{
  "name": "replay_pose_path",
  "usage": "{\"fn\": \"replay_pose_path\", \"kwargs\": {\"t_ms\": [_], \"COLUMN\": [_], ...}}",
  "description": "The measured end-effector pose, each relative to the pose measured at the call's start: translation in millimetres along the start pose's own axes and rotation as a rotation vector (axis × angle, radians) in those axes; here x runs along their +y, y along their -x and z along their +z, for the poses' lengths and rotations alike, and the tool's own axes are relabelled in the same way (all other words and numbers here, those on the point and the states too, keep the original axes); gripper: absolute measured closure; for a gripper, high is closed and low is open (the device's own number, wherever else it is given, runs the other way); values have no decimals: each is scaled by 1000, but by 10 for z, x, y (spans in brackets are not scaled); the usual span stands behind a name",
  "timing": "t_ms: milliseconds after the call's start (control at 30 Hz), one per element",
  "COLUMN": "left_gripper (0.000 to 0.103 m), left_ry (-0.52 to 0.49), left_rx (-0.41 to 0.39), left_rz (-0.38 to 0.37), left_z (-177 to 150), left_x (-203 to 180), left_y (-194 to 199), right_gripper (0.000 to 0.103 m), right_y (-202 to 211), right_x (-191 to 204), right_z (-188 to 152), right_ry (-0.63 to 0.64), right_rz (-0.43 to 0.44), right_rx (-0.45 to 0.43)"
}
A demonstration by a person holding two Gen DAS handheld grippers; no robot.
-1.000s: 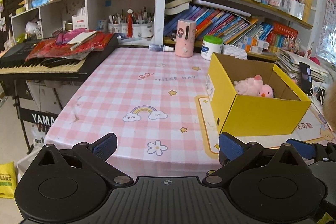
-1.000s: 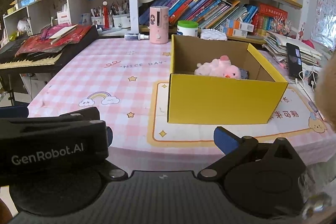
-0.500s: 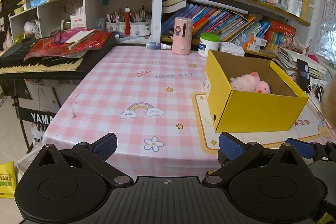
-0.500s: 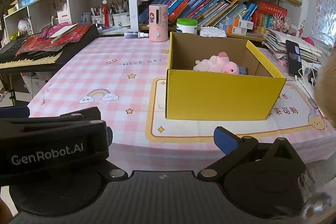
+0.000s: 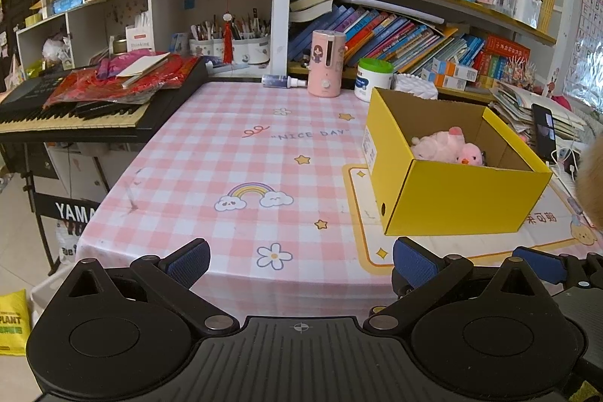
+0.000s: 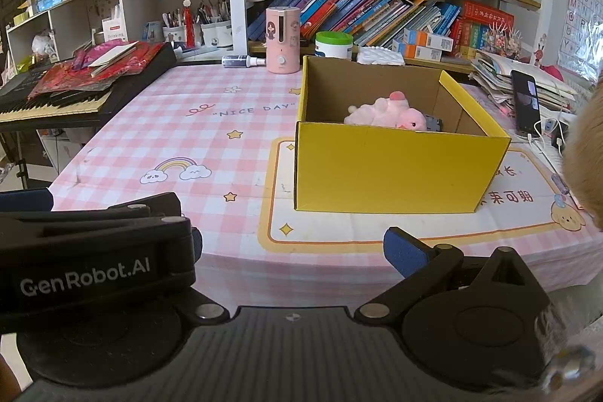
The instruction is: Organize objects
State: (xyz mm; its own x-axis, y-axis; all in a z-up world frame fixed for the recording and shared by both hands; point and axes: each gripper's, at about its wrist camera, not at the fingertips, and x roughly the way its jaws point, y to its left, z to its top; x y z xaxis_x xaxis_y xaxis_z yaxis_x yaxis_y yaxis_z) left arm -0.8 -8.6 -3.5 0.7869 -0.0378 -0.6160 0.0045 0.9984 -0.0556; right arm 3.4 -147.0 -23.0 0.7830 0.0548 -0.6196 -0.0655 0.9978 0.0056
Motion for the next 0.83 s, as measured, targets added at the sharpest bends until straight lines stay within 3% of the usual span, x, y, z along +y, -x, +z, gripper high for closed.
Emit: {"fn": "replay_pose_path", "kwargs": {"t_ms": [833], "left_gripper": [0], "left_ry": [-5], "left_rx": [21], "left_rz": [-11], "left_z": [0], "left_x": [10], "left_y": [-78], "right_gripper": [0], "right_y": [-49], "right_x": [-34], "right_z": [-13], "right_ry": [7], "right_rz": [-12], "right_rx": [29]}}
